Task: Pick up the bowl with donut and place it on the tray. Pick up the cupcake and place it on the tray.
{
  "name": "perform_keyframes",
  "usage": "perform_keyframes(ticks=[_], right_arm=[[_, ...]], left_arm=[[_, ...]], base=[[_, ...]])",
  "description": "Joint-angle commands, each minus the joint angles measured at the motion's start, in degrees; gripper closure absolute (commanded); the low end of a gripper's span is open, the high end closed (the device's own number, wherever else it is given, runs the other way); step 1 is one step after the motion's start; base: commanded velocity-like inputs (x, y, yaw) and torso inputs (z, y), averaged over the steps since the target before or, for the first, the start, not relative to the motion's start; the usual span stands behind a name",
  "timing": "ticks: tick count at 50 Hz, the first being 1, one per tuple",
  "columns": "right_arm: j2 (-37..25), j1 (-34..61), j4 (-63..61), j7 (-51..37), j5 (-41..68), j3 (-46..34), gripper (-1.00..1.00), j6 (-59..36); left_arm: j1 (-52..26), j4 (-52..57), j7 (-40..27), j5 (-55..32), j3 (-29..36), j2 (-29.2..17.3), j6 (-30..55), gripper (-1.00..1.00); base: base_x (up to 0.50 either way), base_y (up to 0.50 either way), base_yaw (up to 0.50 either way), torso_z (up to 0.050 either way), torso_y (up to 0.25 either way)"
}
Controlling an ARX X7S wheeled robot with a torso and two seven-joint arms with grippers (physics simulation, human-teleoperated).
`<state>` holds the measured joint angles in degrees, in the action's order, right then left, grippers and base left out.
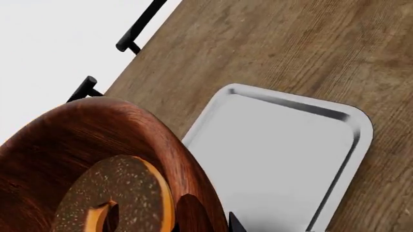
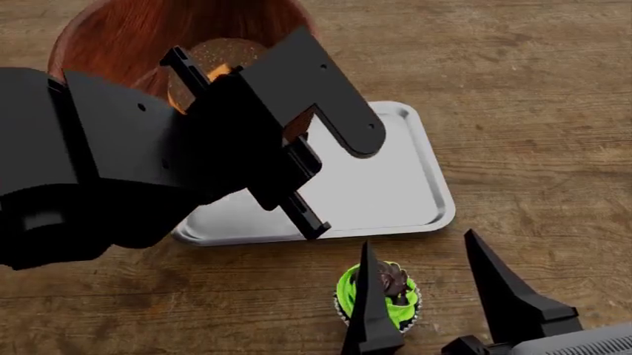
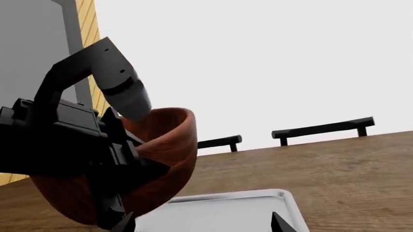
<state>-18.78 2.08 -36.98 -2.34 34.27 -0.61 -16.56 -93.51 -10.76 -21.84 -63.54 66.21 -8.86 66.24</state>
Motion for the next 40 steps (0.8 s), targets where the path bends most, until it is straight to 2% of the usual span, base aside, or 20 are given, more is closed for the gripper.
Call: perform_keyframes(ticks=[1, 12, 17, 40], right_arm=[[0.1, 0.4, 1.6, 0.4, 0.2, -0.3, -1.00, 0.6], [0.0, 0.4, 2.3, 0.5, 0.5, -0.3, -1.00, 1.0], [-0.1, 0.3, 2.3, 0.4, 0.6, -0.1, -1.00, 1.3], [-0.3, 0.0, 3.7, 0.7, 0.9, -0.1, -1.00, 2.6]], left_arm=[[-1.6, -5.0, 5.9, 2.8, -0.2, 2.4, -3.0, 1.00], [-2.7, -8.7, 7.9, 3.3, -1.3, 2.6, -5.5, 1.00], [-2.3, -9.6, 6.6, 3.1, -1.5, 2.4, -5.0, 1.00], [-0.3, -15.2, 9.6, 6.5, 2.9, 3.7, -7.6, 1.00]], base=[[0.00, 0.00, 0.00, 0.000, 0.000], [0.00, 0.00, 0.00, 0.000, 0.001], [0.00, 0.00, 0.00, 0.000, 0.002], [0.00, 0.00, 0.00, 0.000, 0.001]])
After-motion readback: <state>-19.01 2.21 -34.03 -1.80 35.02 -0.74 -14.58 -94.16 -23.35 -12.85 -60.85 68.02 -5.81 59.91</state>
